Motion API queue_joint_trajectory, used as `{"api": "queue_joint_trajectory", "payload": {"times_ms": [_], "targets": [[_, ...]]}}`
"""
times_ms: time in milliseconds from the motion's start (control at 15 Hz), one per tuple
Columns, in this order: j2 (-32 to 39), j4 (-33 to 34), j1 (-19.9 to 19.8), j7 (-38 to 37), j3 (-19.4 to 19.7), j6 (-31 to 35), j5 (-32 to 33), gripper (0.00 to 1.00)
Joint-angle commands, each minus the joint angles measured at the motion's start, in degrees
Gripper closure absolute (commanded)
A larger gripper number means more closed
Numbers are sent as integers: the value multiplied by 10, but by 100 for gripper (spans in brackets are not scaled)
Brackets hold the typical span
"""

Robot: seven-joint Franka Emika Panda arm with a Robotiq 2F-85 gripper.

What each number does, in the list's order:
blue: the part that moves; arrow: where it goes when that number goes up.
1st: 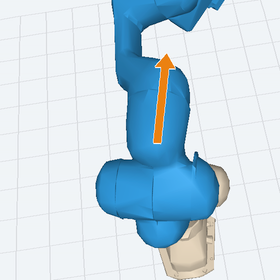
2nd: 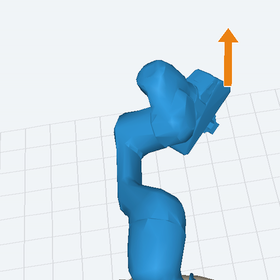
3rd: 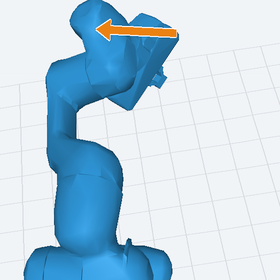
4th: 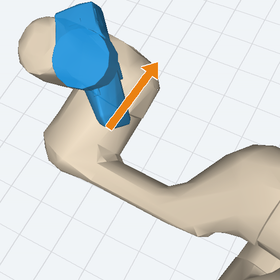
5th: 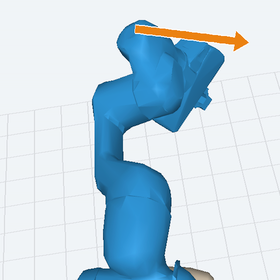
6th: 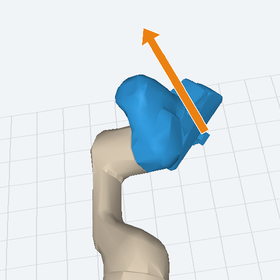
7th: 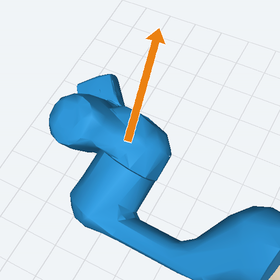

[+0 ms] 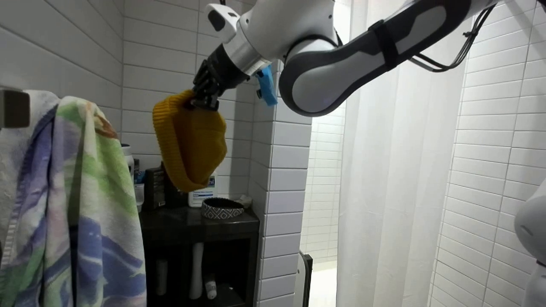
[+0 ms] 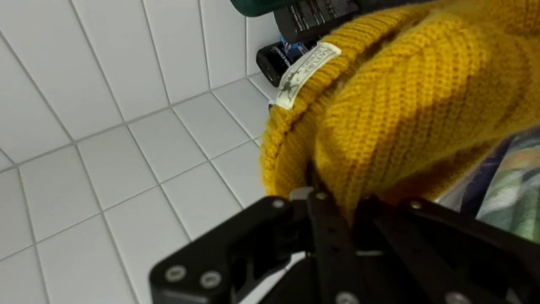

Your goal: Put the head sock on the floor

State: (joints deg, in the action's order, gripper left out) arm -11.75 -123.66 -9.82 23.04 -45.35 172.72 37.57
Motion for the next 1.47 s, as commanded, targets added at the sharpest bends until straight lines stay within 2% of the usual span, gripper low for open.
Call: {"api": "queue_joint_trajectory", "payload": {"times_ms": [0, 333, 533, 933, 1000, 1400], "targets": [[43, 50, -55, -19, -49, -50, 72, 99], [105, 95, -82, -47, -80, -113, 158, 99], [144, 119, -71, -62, -80, -145, 203, 99], [197, 155, -39, -65, -75, -201, 236, 99], [190, 157, 47, -52, 13, -199, 213, 99], [213, 195, 190, -46, 142, -240, 197, 99]]}}
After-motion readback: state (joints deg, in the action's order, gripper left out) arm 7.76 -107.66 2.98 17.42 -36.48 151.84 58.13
